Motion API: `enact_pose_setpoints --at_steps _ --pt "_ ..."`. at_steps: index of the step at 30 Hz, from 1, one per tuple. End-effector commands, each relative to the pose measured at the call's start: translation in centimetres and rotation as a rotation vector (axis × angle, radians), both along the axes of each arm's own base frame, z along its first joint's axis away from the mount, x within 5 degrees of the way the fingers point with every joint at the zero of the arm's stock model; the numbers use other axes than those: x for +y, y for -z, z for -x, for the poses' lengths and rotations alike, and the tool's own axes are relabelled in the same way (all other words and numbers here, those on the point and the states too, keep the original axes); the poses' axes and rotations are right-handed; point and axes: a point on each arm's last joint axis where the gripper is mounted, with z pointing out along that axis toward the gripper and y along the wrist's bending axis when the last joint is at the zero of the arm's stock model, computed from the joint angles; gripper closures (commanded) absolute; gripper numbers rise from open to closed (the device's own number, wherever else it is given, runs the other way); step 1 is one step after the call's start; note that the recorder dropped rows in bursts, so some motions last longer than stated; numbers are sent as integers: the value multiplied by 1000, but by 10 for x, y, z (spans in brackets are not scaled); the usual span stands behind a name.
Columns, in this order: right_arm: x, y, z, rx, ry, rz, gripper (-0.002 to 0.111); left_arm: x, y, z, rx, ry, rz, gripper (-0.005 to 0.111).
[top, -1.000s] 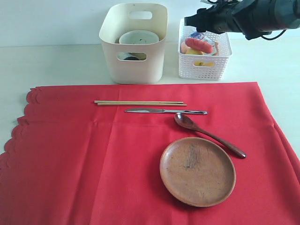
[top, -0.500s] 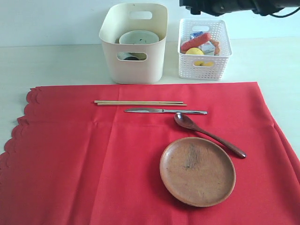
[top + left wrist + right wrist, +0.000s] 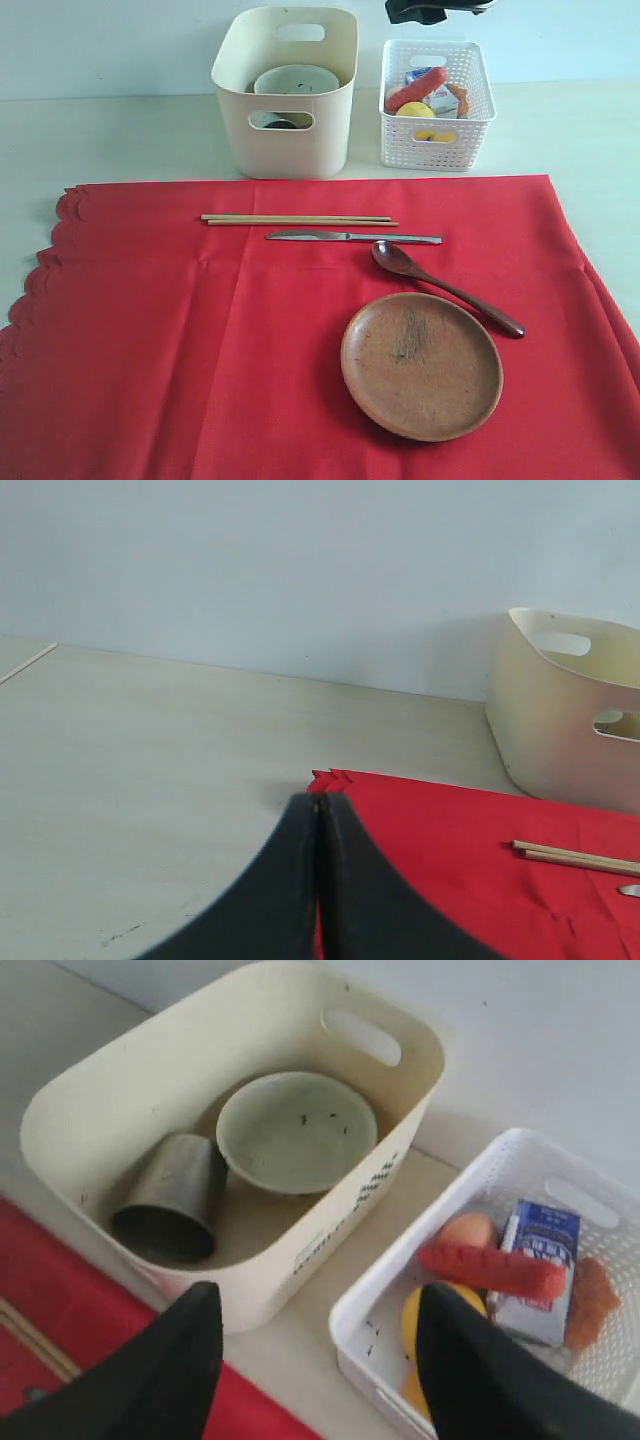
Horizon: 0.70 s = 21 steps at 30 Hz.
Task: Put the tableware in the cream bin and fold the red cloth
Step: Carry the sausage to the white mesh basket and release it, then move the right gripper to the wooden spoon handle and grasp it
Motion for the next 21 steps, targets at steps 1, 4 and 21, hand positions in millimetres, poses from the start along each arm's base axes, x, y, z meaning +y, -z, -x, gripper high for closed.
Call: enact_pose_setpoints --at_steps 1,4,21 --pt "-12 -5 19 65 39 75 53 0 1 0 -4 -1 -2 107" --pt "-16 -2 34 93 40 90 53 0 1 0 -4 -1 -2 107" --pt "-34 44 101 215 52 129 53 0 1 0 -4 -1 -2 107"
